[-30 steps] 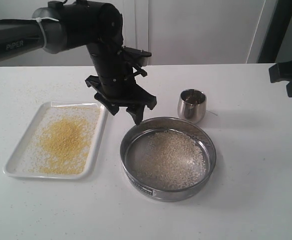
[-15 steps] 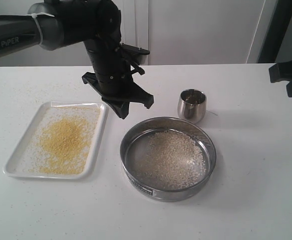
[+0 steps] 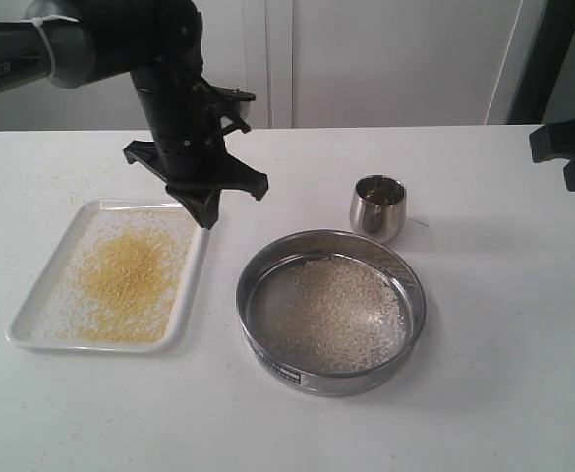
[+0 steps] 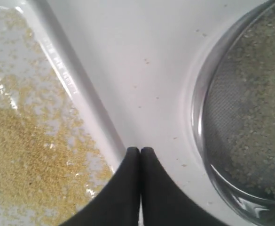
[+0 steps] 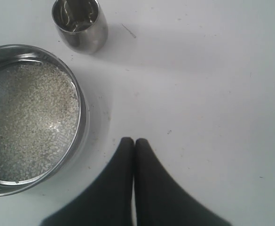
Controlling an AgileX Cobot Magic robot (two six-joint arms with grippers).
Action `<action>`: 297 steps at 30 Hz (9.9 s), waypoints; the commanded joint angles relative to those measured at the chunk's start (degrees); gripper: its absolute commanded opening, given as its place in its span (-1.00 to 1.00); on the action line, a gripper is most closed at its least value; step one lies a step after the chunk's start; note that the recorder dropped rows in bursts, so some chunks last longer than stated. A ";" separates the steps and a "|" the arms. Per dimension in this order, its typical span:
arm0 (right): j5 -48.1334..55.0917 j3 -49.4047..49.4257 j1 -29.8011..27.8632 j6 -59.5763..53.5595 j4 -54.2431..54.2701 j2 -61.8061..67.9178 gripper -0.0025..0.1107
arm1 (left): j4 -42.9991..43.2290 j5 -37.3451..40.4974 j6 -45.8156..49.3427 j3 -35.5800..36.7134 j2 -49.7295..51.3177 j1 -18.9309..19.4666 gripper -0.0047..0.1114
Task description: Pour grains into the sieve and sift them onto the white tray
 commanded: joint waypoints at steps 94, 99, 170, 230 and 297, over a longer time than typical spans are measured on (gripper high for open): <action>-0.79 0.21 -0.29 -0.05 -0.13 -0.29 -0.96 | 9.36 7.82 -6.61 32.00 -51.00 23.07 -0.92; -0.79 0.21 -0.29 -0.05 -0.13 -0.29 -0.96 | 9.63 5.07 -6.61 37.45 -56.98 23.07 -0.92; -0.79 0.21 -0.29 -0.05 -0.13 -0.29 -0.96 | -1.43 -28.83 8.83 91.32 -114.69 35.72 -0.92; -0.78 0.21 -0.29 -0.05 -0.13 -0.29 -0.96 | -0.80 -43.24 8.83 112.51 -121.33 35.72 -0.92; -0.64 23.29 -0.29 -0.05 -0.13 -62.57 -0.96 | -0.80 -43.24 8.83 112.51 -121.33 35.72 -0.92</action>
